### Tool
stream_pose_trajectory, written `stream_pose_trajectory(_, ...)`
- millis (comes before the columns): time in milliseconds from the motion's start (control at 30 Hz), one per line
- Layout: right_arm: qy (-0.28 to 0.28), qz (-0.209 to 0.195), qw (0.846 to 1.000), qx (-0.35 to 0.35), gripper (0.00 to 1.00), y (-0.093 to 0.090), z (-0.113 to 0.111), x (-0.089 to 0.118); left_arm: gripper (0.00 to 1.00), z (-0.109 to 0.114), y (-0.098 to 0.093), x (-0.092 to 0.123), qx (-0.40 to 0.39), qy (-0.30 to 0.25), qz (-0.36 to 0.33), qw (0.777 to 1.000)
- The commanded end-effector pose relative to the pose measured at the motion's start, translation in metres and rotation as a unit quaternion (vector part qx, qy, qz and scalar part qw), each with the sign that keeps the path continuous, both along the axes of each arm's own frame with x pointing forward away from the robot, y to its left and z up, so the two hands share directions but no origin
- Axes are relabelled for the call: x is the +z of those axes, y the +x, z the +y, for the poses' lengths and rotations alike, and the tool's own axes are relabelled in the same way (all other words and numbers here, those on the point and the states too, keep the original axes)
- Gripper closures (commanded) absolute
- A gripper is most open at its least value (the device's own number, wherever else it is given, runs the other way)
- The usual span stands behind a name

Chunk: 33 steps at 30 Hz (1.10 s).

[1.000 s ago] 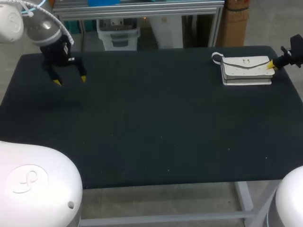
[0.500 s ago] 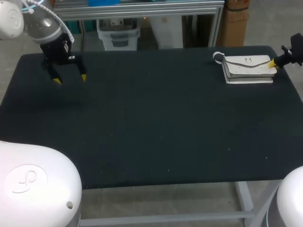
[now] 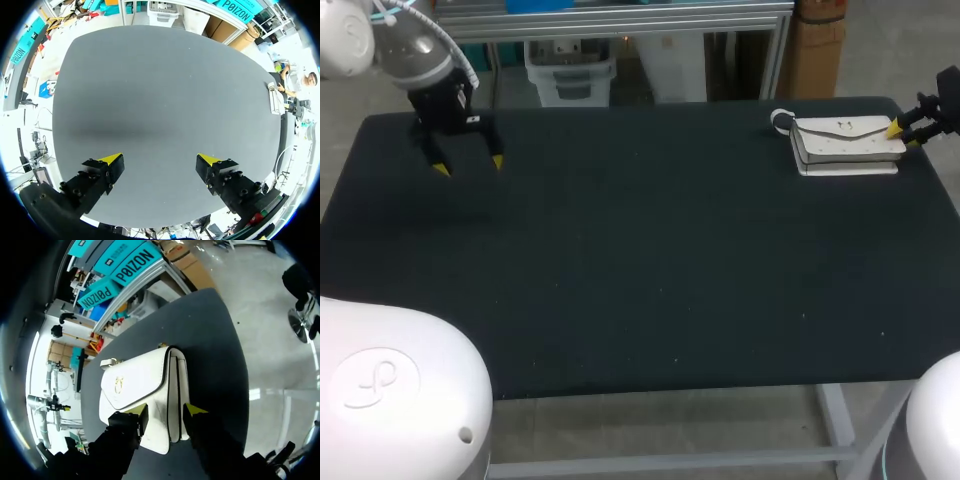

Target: Pick up the bag, open it, inspect its contents, close it, and place it on the opposite side

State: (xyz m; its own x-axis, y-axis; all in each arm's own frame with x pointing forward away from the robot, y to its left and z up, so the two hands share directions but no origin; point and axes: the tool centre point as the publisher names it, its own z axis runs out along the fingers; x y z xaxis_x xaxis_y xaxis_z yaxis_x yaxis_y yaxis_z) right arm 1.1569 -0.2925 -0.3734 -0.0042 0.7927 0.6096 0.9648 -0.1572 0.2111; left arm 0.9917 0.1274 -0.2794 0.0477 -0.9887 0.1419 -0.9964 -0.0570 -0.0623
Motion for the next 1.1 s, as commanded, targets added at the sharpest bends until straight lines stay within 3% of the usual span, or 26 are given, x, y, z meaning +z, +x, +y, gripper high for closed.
stream_pose_trajectory(33, -0.013, -0.004, 1.0, -0.003, 0.0, -0.006, -0.001, 0.014, 0.0, 0.0, 0.0, 0.001, 0.0, 0.002, 0.0, 1.0)
stream_pose_trajectory(267, -0.044, -0.026, 0.999, -0.001, 0.0, -0.021, 0.002, 0.042, 0.0, 0.0, -0.003, 0.001, -0.001, 0.002, -0.003, 1.0)
stream_pose_trajectory(767, -0.132, -0.03, 0.991, 0.001, 0.0, -0.053, 0.017, 0.095, 0.0, 0.001, -0.009, 0.007, 0.01, 0.031, -0.016, 0.999)
stream_pose_trajectory(1100, -0.165, -0.03, 0.986, 0.007, 0.0, -0.081, 0.024, 0.113, 0.0, 0.006, -0.007, 0.012, 0.018, 0.037, -0.02, 0.999)
